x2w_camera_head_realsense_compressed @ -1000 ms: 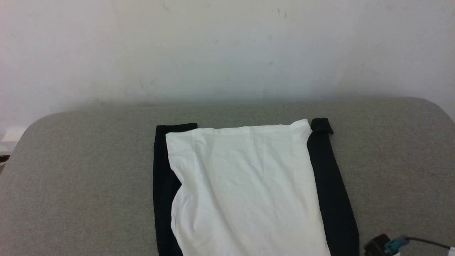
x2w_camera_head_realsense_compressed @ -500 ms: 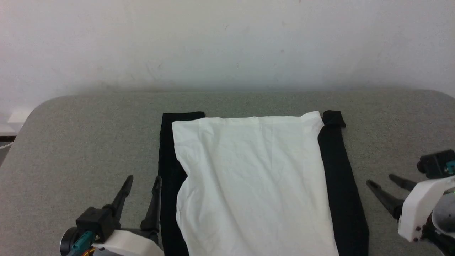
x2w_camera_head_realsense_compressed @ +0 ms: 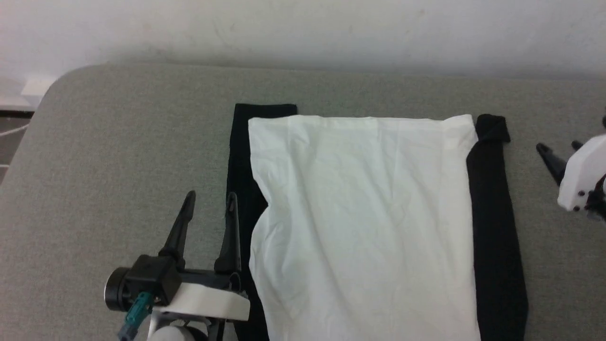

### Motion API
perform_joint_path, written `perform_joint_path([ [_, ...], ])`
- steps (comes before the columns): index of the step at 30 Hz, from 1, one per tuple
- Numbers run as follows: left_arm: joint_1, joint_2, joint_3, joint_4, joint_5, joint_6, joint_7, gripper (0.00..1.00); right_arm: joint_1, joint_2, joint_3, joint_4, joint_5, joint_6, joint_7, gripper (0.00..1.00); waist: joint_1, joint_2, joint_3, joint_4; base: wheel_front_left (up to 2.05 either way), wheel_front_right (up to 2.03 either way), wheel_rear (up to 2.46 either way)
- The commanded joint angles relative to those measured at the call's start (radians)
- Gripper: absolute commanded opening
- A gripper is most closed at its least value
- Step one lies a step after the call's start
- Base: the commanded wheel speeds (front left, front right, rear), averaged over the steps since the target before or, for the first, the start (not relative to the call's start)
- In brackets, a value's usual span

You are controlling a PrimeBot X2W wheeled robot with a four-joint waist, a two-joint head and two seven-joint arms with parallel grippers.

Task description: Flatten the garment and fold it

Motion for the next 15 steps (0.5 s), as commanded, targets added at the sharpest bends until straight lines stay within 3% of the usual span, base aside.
perform_joint_path([
  [1,-0.031,-0.018,0.012,0.006,0.022,-0.020,-0.005,1.00,-0.073,-0.010,-0.006,0.054,-0.024,-0.001,0.013,1.00,-0.0003,-0.0001,0.097,0.071,0.00,0.00,0.00],
  [8,-0.066,-0.089,0.044,0.017,0.066,-0.082,-0.006,1.00,-0.274,-0.032,-0.040,0.275,-0.076,-0.001,0.052,1.00,-0.0003,-0.0001,0.182,0.139,0.00,0.00,0.00],
  [15,-0.071,-0.134,0.070,0.030,0.091,-0.122,-0.006,1.00,-0.359,-0.045,-0.041,0.425,-0.128,-0.001,0.033,1.00,-0.0003,-0.0001,0.225,0.176,0.00,0.00,0.00],
])
